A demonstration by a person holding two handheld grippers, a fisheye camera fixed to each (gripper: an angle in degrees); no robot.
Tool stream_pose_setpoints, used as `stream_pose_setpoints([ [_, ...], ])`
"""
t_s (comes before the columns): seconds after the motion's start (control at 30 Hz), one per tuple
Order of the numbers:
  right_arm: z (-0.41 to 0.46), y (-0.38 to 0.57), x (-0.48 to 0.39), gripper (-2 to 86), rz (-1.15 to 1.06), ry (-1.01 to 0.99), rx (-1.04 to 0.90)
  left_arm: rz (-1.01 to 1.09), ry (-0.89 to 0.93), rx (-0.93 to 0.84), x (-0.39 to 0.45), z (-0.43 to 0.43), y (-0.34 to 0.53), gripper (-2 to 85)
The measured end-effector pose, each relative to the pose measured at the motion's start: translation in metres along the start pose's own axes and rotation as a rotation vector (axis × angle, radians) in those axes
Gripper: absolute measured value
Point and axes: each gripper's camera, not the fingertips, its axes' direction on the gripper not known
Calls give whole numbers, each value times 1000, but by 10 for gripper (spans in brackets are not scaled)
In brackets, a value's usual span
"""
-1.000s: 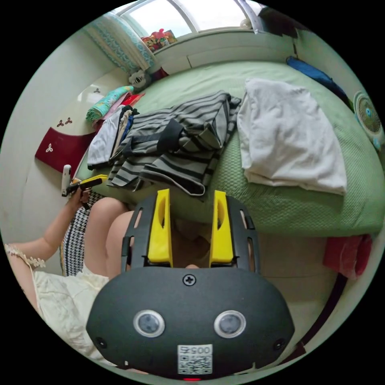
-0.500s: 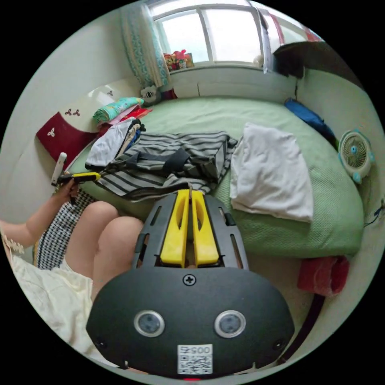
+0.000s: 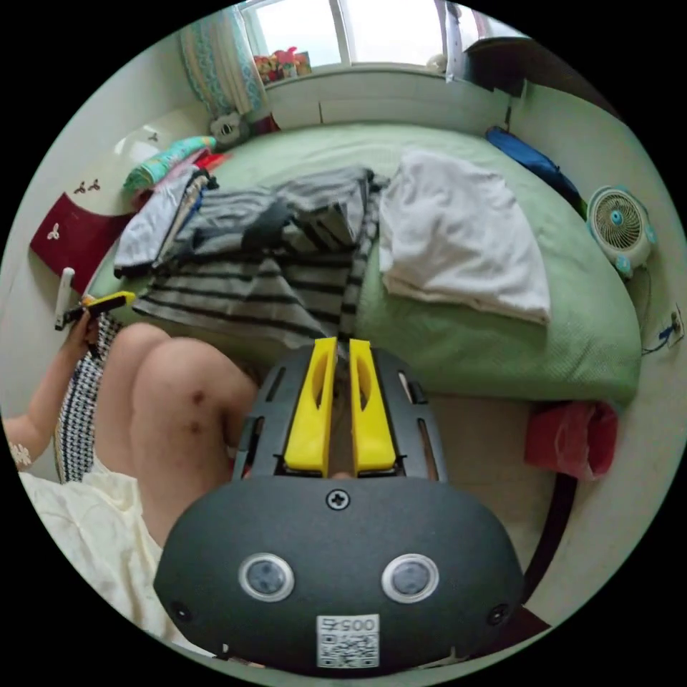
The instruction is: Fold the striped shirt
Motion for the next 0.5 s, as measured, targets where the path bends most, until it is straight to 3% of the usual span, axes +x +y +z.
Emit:
stream_pose_setpoints([
  [0.3,-3,-80,-38,108,-66,-193,119,41,96,159,16,-40,-26,71],
  [0.5,39,-121,-62,107,-97,-177,26,139,180,82,33,7,-73,131],
])
